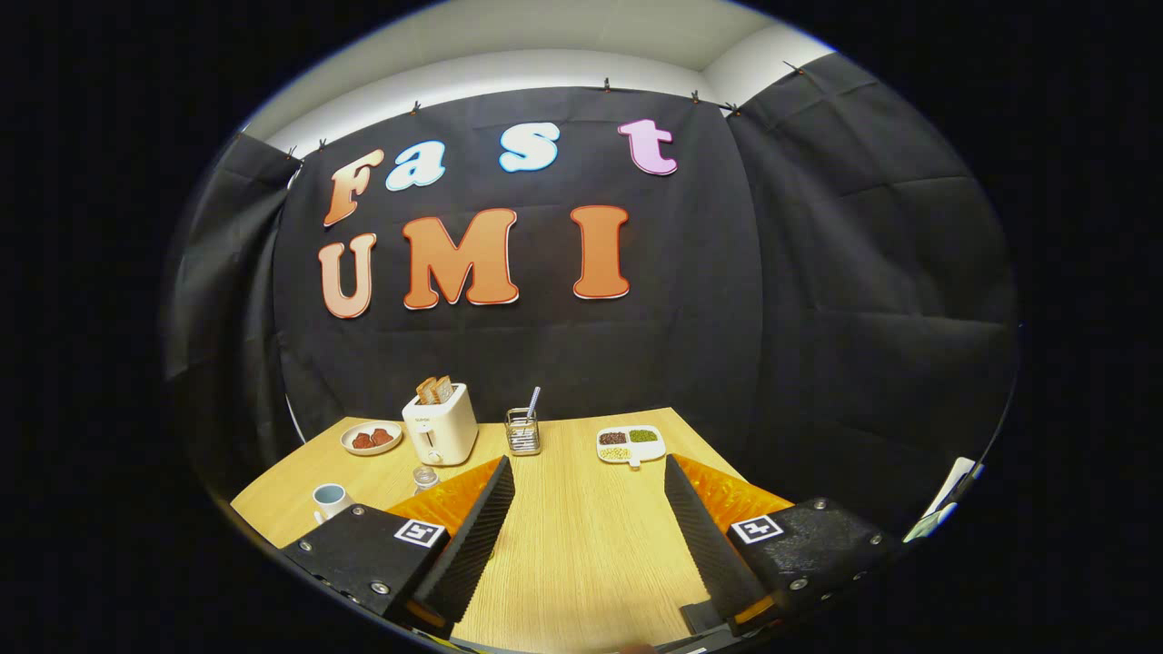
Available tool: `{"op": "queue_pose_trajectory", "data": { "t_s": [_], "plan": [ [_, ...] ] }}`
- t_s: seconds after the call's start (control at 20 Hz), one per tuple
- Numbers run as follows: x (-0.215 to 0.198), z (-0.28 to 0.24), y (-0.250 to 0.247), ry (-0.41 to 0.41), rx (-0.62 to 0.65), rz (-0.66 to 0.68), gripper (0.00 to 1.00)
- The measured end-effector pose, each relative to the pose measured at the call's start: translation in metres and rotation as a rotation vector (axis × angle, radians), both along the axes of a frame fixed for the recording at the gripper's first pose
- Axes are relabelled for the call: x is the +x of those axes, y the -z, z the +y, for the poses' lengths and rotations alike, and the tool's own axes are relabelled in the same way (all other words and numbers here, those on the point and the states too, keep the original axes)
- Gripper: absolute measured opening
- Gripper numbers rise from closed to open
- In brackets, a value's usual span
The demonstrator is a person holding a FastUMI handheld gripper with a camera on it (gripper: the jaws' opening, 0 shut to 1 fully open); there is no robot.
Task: Take the bottle from table, then pour the juice into the cup, finally place the bottle on the coaster
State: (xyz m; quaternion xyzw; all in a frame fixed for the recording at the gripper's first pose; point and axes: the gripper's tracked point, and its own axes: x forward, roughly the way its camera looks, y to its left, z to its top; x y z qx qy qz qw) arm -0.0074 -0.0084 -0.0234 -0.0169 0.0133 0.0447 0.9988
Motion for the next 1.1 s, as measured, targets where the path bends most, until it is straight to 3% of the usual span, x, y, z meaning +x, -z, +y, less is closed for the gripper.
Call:
{"op": "queue_pose_trajectory", "data": {
  "t_s": [0.6,1.1],
  "plan": [
    [0.014,0.104,0.012,0.023,-0.07,0.018,0.98],
    [0.057,0.184,0.117,-0.039,-0.14,0.163,0.99]
  ]
}}
